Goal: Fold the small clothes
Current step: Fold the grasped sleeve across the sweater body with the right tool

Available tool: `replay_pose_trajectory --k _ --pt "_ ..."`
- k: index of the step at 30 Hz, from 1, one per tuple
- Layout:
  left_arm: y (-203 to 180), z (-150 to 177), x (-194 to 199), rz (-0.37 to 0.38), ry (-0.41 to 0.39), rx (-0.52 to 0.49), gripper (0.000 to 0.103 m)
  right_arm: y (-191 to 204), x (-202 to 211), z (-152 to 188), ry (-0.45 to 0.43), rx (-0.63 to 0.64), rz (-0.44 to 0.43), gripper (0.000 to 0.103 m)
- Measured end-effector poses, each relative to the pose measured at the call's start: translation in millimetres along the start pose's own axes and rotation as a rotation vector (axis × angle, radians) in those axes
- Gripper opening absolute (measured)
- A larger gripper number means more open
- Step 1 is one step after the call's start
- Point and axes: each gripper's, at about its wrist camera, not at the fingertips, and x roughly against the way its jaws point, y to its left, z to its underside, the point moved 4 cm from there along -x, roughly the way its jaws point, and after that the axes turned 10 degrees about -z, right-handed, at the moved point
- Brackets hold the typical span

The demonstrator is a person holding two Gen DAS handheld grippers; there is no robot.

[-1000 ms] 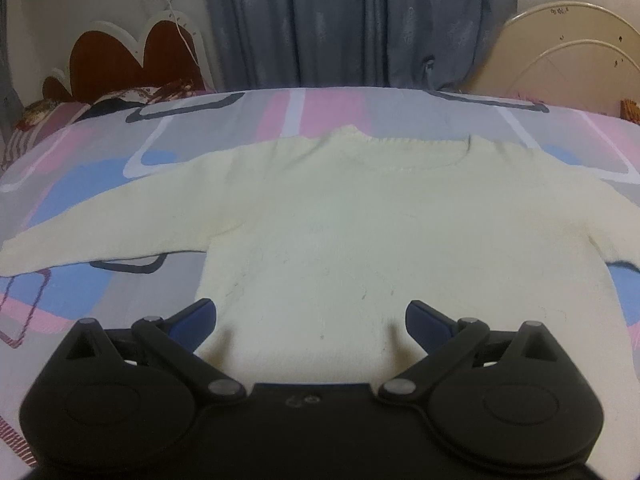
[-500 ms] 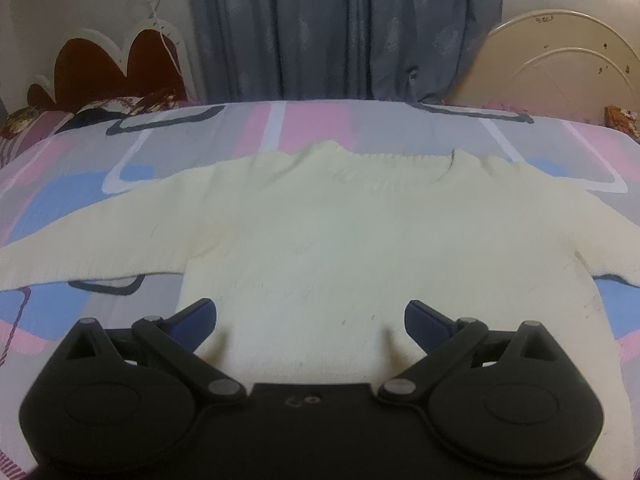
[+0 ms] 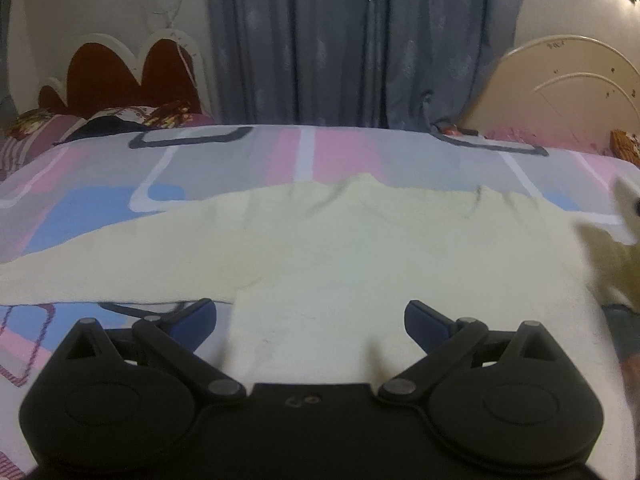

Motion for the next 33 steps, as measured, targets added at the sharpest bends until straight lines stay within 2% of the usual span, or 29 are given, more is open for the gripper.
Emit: replay_pose_trajectory --k 3,7,10,13,15,16,17,18,22,28,31,33 --pt "13 -3 -5 -0.002 -0.001 0.011 0.100 56 -33 17 0.057 0.048 -0.091 0.007" --pt "28 -5 -15 0.022 0.015 0.037 0.100 117 -73 55 0.163 0.099 -0.167 0.007" --pt "35 -5 -22 0.041 0.014 0.034 0.099 146 -97 85 0.244 0.134 -0.193 0.007" --pt "40 -3 -28 0.057 0.017 0.034 0.100 162 -115 99 0.289 0.158 -0.203 0.009" --pt "42 -2 -31 0.079 0.032 0.048 0.100 166 -114 107 0.310 0.155 -0.227 0.030" --pt "44 -3 -33 0.094 0.039 0.057 0.100 170 -112 110 0.312 0.161 -0.239 0.058" --pt "45 -3 -34 0.107 0.043 0.066 0.100 173 -109 111 0.305 0.179 -0.242 0.077" --pt "44 -3 -35 0.125 0.047 0.072 0.100 177 -103 113 0.296 0.207 -0.243 0.078" --pt "21 -1 -34 0.203 0.046 0.034 0.100 167 -86 113 0.282 0.251 -0.194 0.078" --pt "-45 5 -28 0.334 0.020 -0.095 0.099 119 -51 111 0.240 0.251 -0.013 0.078" --pt "-77 5 -31 0.321 -0.003 -0.158 0.099 90 -38 108 0.234 0.232 0.093 0.078" --pt "-93 5 -40 0.284 -0.006 -0.188 0.099 73 -29 107 0.233 0.183 0.114 0.078"
